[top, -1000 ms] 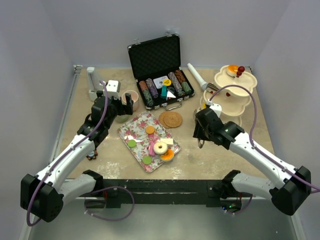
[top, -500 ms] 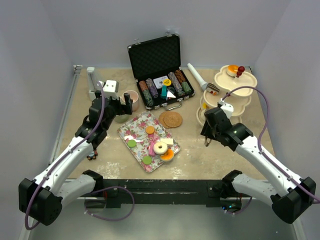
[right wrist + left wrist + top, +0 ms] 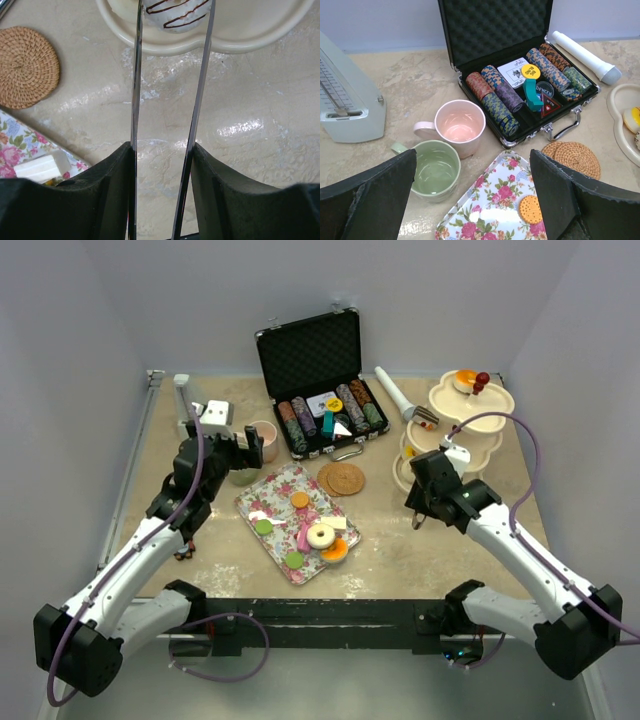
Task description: Serve the afternoon tea
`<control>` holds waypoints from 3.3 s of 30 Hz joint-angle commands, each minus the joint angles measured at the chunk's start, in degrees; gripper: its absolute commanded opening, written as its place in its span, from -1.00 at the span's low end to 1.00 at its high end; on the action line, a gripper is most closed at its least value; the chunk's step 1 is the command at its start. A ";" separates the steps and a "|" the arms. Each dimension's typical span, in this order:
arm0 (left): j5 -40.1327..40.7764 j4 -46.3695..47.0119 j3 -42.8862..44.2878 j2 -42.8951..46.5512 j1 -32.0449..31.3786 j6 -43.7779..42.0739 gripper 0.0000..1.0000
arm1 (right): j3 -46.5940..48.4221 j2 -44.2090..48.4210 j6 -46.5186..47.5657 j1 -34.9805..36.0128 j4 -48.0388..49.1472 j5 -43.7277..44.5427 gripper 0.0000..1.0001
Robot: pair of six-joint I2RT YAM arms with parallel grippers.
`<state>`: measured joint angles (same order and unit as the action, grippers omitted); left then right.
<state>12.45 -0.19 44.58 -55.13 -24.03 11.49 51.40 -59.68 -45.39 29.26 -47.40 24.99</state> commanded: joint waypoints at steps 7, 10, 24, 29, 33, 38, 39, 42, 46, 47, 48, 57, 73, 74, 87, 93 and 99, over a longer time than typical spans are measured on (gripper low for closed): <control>1.18 1.77 1.57 1.61 -0.66 0.47 0.99 | 0.20 -1.05 -0.23 -2.80 0.38 2.16 0.13; 1.18 1.77 1.57 1.78 -0.75 0.29 0.99 | 0.11 -1.49 -0.23 -2.98 0.38 2.16 0.31; 1.44 1.59 1.83 1.52 -0.84 0.12 0.99 | 0.46 4.12 1.52 -2.98 2.04 1.11 0.43; 1.44 1.24 2.00 0.91 -0.84 0.12 1.00 | 0.28 6.68 4.33 -2.98 3.54 -0.99 0.39; 1.35 1.15 2.09 0.82 -0.84 0.12 0.99 | 0.02 6.51 7.32 -2.89 4.50 -4.94 0.37; 1.53 1.15 2.09 0.64 -0.84 0.03 0.99 | -0.59 8.17 11.89 -2.80 6.96 -11.45 0.31; 1.61 1.15 2.09 0.64 -0.84 -0.06 0.99 | -0.86 8.79 12.42 -2.71 7.23 -12.94 0.31; 1.53 0.98 2.36 0.64 -0.84 -0.06 0.99 | -2.09 10.46 14.18 -2.45 9.07 -17.07 0.30; 1.53 0.98 2.36 0.47 -0.75 -0.06 0.99 | -2.18 9.67 16.99 -1.57 9.95 -22.78 0.26; 1.53 0.98 2.27 0.38 -0.84 -0.06 0.99 | -2.18 9.24 17.52 -1.13 10.13 -24.19 0.24; 1.61 0.98 2.27 0.20 -0.84 -0.06 1.00 | -2.09 8.97 17.87 -0.52 10.31 -24.90 0.21; 2.93 0.36 2.62 -0.68 -0.75 -0.85 0.99 | 1.77 7.48 14.02 13.00 10.57 -27.81 0.18; 3.64 0.27 2.97 -3.58 -0.75 -1.38 0.99 | 2.31 5.19 6.98 29.80 4.77 -24.03 0.22; 3.55 0.27 3.06 -3.66 -0.75 -1.38 0.99 | 2.30 4.93 6.54 30.68 4.68 -23.85 0.22; 3.46 0.27 3.23 -3.84 -0.75 -1.38 0.99 | 2.83 0.45 4.69 37.28 2.84 -18.85 0.29; 3.46 0.27 3.32 -3.93 -0.75 -1.38 1.00 | 3.36 -1.14 4.78 38.33 3.45 -17.18 0.21; 3.46 0.27 3.32 -4.02 -0.75 -1.38 0.99 | 5.02 -2.11 3.99 38.95 3.02 -14.71 -0.02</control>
<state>15.84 -1.45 44.93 -59.13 -24.56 10.90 52.77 -61.76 -40.14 67.68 -44.62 6.72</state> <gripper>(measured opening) 0.996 0.531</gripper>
